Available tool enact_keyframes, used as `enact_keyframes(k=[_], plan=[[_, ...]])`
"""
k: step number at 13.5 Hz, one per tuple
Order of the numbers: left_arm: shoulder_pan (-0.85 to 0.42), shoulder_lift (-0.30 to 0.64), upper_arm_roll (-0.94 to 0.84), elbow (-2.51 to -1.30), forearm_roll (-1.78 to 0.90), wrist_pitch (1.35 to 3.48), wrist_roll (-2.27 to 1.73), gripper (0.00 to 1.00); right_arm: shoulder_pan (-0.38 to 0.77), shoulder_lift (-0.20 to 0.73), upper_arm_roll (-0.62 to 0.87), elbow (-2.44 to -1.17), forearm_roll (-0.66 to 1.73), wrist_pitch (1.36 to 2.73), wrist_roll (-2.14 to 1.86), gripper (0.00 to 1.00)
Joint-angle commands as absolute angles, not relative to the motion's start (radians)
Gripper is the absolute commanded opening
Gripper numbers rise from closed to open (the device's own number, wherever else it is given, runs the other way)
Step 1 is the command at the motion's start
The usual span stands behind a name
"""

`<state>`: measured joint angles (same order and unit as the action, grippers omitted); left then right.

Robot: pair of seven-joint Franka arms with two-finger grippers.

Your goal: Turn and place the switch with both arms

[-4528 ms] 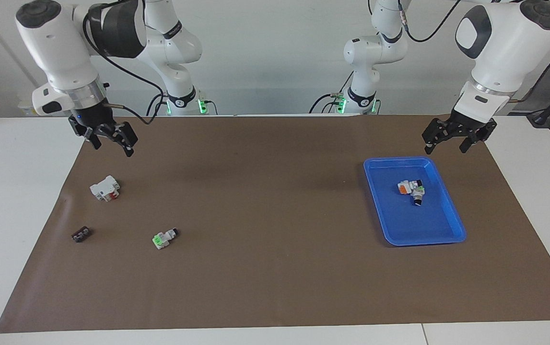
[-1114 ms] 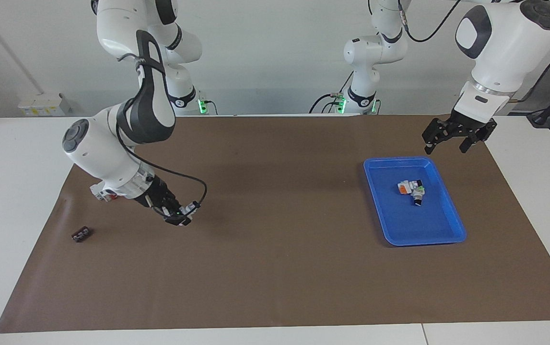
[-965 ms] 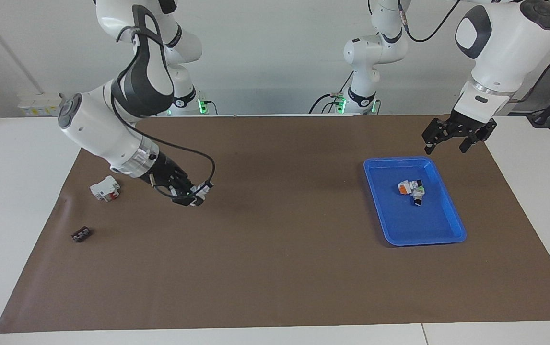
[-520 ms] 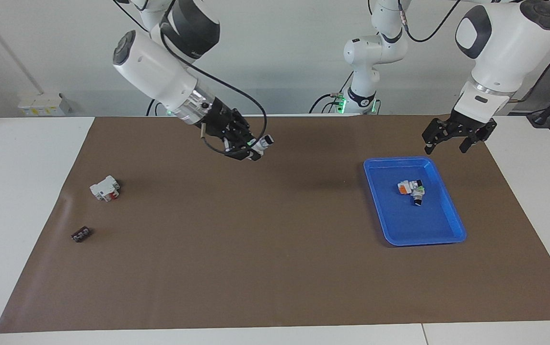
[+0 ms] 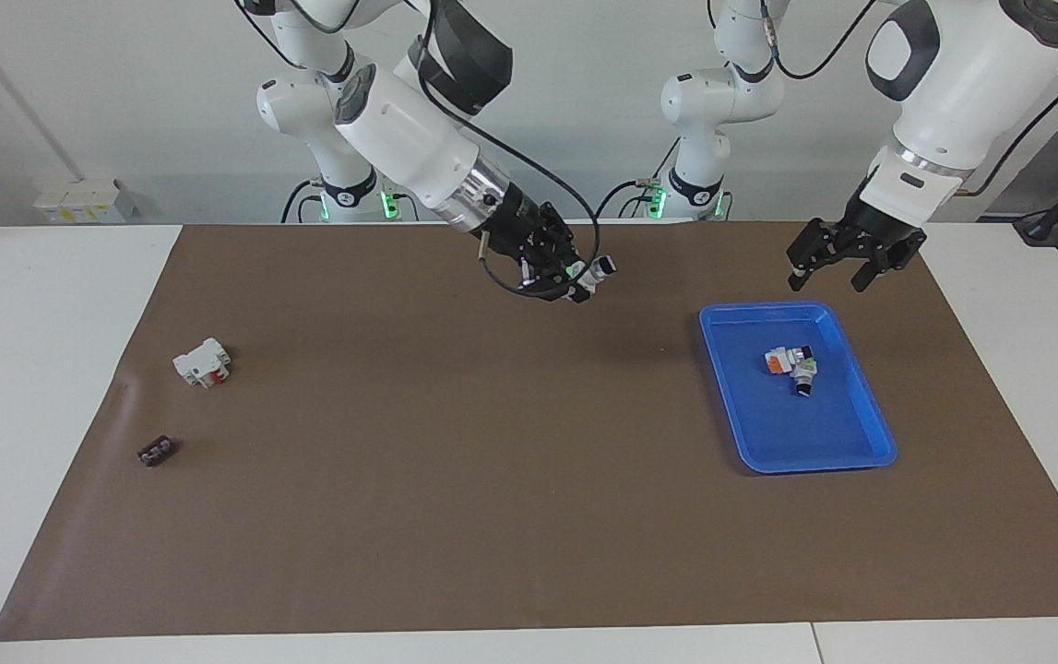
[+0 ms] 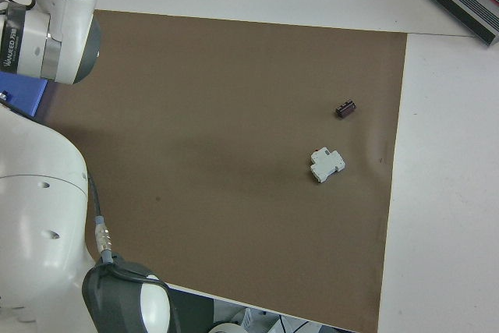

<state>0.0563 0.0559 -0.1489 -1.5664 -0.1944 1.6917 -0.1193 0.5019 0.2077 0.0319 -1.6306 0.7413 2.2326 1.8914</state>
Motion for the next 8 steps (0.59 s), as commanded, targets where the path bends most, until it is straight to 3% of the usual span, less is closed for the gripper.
enact_keyframes(k=[1, 3, 4, 8], plan=[[0.045, 0.031, -0.146, -1.601, -0.303, 1.724, -0.222, 0.97, 0.518, 0.201, 0.029, -1.634, 0.683, 2.226, 1.942, 0.0], [0.02, 0.029, -0.146, -1.603, -0.389, 1.727, -0.297, 0.9, 0.554, 0.201, 0.029, -1.634, 0.611, 2.217, 1.96, 0.0], [0.012, 0.026, -0.146, -1.614, -0.431, 1.727, -0.313, 0.81, 0.554, 0.201, 0.029, -1.632, 0.597, 2.217, 1.965, 0.0], [-0.029, -0.05, -0.146, -1.774, -0.63, 1.84, -0.368, 0.67, 0.554, 0.201, 0.029, -1.632, 0.588, 2.215, 1.963, 0.0]])
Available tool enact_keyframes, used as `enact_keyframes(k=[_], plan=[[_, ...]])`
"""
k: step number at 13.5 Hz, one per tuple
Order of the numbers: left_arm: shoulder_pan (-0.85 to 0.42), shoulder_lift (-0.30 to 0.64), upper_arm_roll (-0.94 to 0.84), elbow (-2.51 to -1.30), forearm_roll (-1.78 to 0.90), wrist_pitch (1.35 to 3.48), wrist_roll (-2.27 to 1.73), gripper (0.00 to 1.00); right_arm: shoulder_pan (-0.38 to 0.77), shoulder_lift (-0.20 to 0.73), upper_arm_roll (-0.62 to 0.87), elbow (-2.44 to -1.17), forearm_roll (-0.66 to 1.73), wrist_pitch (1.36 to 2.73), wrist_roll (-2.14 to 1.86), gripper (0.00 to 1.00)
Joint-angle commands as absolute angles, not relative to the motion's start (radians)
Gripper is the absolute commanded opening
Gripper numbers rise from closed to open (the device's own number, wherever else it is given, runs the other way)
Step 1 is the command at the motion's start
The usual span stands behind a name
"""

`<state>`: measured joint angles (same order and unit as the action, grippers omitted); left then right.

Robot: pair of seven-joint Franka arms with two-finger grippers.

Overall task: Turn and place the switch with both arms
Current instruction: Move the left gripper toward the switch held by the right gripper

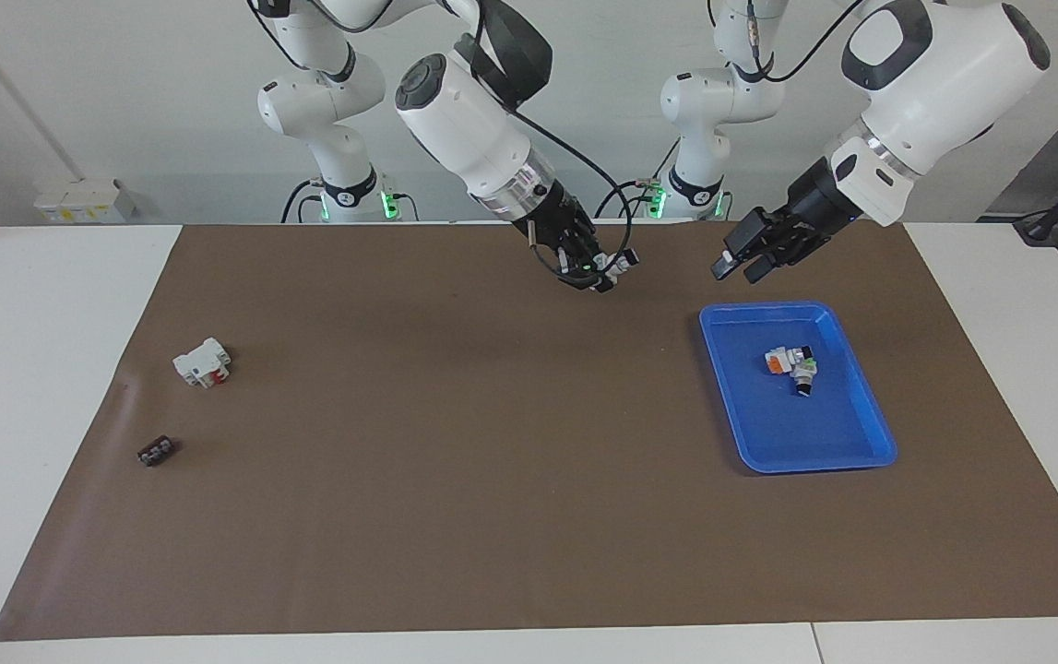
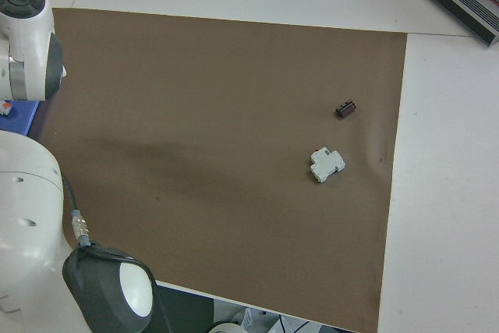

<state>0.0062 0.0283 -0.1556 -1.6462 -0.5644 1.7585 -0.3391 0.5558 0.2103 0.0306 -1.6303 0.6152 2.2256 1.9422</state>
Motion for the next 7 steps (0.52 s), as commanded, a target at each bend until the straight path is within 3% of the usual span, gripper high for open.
enact_keyframes(k=[1, 7], plan=[[-0.043, -0.066, -0.146, -1.811, -0.655, 1.864, -0.379, 0.65, 0.554, 0.201, 0.029, -1.631, 0.588, 2.215, 1.963, 0.0], [-0.072, -0.08, -0.149, -1.83, -0.79, 1.874, -0.472, 0.55, 0.546, 0.199, 0.029, -1.629, 0.577, 2.191, 1.96, 0.0]])
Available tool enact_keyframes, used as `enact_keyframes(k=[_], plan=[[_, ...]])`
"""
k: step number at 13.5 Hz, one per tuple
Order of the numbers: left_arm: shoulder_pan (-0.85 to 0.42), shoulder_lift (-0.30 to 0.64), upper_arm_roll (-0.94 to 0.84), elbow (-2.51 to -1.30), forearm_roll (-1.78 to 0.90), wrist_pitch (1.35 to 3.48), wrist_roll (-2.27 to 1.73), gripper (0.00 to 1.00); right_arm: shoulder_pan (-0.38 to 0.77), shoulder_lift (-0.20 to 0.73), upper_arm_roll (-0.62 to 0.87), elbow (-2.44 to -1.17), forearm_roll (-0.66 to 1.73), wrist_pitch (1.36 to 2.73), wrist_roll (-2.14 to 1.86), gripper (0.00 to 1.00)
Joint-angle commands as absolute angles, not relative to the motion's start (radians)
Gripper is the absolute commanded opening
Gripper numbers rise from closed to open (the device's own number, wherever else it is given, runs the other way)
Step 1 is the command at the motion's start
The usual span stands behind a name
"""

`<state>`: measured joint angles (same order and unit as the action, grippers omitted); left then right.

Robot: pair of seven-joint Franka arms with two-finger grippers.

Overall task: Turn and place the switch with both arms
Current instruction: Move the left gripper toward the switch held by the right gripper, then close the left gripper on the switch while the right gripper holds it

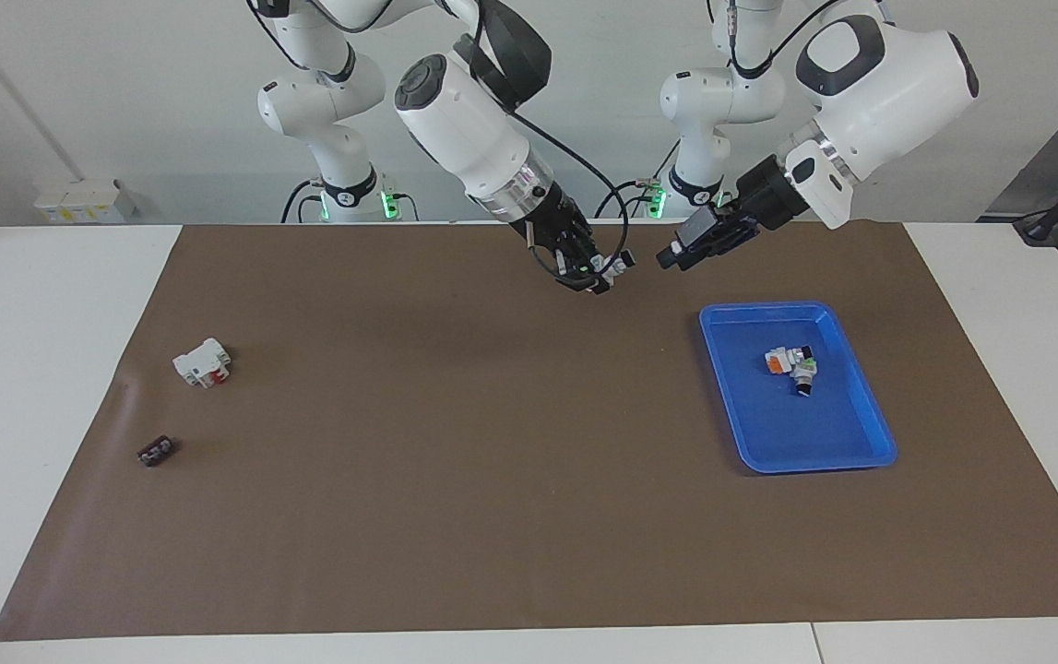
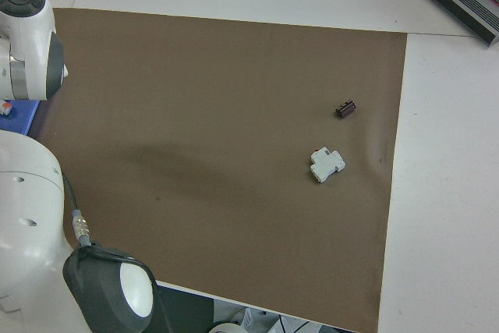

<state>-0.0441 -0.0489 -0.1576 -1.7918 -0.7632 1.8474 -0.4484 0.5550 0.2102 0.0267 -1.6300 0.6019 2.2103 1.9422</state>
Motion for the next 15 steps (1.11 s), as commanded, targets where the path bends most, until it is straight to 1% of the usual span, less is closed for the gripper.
enact_keyframes(k=[1, 5, 7, 9, 10, 11, 13, 15], plan=[[-0.081, -0.08, -0.149, -1.832, -0.79, 1.891, -0.477, 0.54, 0.546, 0.199, 0.029, -1.629, 0.577, 2.191, 1.959, 0.0], [-0.139, -0.092, -0.149, -1.871, -0.79, 1.971, -0.5, 0.48, 0.545, 0.199, 0.029, -1.629, 0.577, 2.191, 1.957, 0.0], [-0.141, -0.094, -0.149, -1.879, -0.79, 1.977, -0.5, 0.46, 0.545, 0.199, 0.029, -1.628, 0.577, 2.191, 1.957, 0.0], [-0.146, -0.095, -0.149, -1.881, -0.79, 1.977, -0.5, 0.42, 0.543, 0.199, 0.029, -1.628, 0.577, 2.191, 1.957, 0.0], [-0.152, -0.095, -0.149, -1.881, -0.79, 1.974, -0.5, 0.38, 0.543, 0.199, 0.029, -1.629, 0.577, 2.191, 1.957, 0.0], [-0.155, -0.097, -0.149, -1.882, -0.79, 1.973, -0.5, 0.31, 0.543, 0.199, 0.029, -1.628, 0.577, 2.191, 1.957, 0.0], [-0.161, -0.097, -0.149, -1.882, -0.79, 1.971, -0.5, 0.22, 0.543, 0.199, 0.029, -1.628, 0.577, 2.192, 1.957, 0.0], [-0.167, -0.097, -0.149, -1.882, -0.788, 1.974, -0.5, 0.19, 0.543, 0.199, 0.028, -1.628, 0.577, 2.192, 1.957, 0.0]])
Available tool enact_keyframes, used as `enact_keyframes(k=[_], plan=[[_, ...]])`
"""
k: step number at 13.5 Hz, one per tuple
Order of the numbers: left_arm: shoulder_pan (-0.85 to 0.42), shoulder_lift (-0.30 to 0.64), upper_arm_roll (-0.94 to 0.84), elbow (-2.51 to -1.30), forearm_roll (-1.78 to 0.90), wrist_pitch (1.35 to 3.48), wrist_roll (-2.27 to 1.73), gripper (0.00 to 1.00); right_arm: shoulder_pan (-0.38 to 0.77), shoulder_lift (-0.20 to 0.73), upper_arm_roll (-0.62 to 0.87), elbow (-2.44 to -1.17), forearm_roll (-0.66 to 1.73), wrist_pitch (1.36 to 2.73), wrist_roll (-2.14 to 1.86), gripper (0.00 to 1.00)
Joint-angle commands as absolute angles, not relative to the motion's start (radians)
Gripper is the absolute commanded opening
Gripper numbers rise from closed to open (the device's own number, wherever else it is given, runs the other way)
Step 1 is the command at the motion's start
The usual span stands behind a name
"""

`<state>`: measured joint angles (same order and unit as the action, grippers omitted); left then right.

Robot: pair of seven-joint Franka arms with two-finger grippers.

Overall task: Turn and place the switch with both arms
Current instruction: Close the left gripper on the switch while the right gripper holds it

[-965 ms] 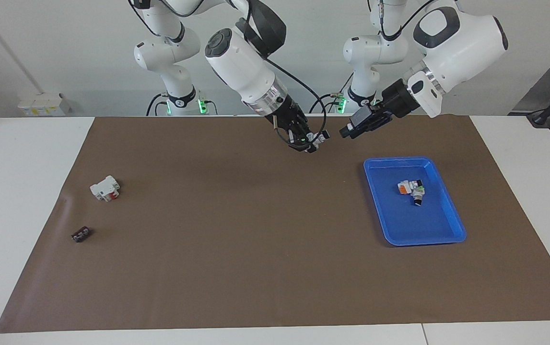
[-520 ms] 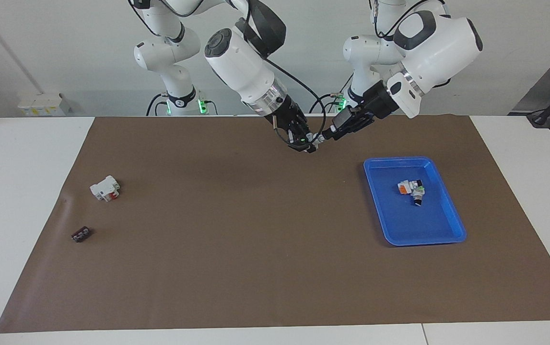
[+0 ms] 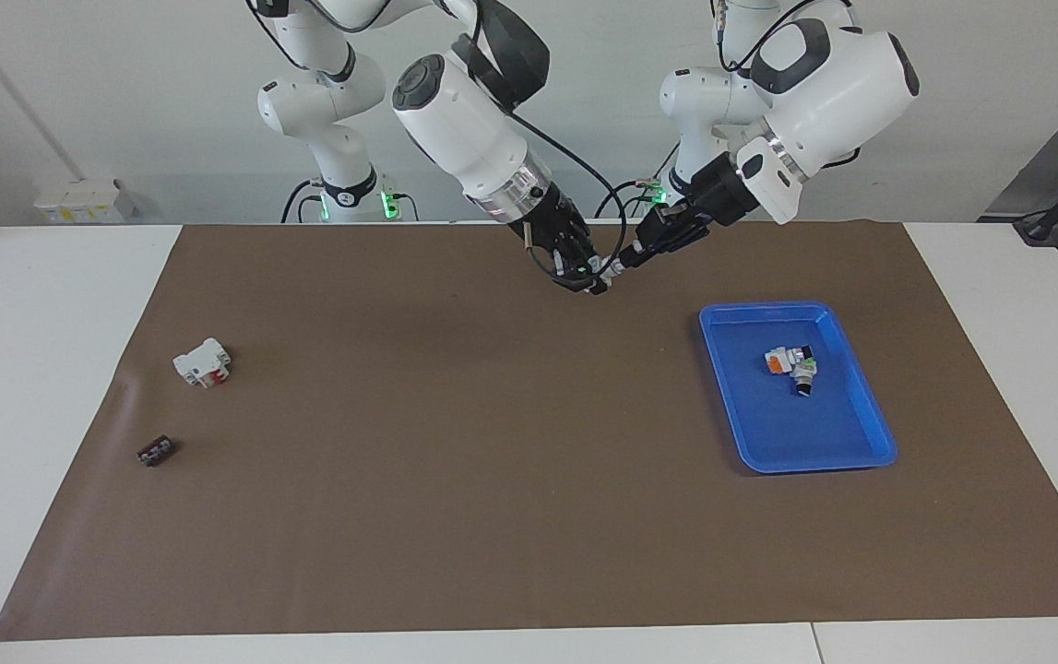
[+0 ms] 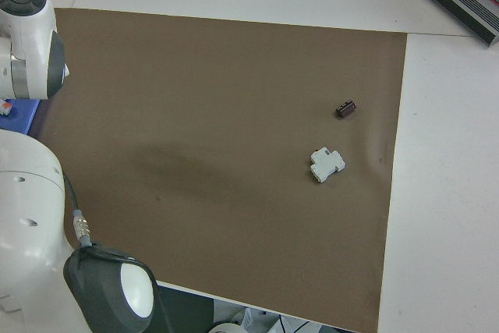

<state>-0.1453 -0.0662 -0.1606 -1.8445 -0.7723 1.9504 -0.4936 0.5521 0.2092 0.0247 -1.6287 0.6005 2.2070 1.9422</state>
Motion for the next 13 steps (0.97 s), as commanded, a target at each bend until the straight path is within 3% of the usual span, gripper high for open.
enact_keyframes(k=[1, 5, 13], plan=[[-0.167, -0.1, -0.149, -1.888, -0.788, 1.974, -0.5, 0.16, 0.543, 0.199, 0.028, -1.628, 0.577, 2.192, 1.957, 0.0], [-0.167, -0.106, -0.149, -1.899, -0.787, 1.968, -0.488, 0.0, 0.543, 0.199, 0.028, -1.628, 0.577, 2.192, 1.957, 0.0], [-0.181, -0.115, -0.147, -1.913, -0.782, 1.963, -0.538, 0.0, 0.541, 0.199, 0.028, -1.628, 0.578, 2.192, 1.957, 0.0]])
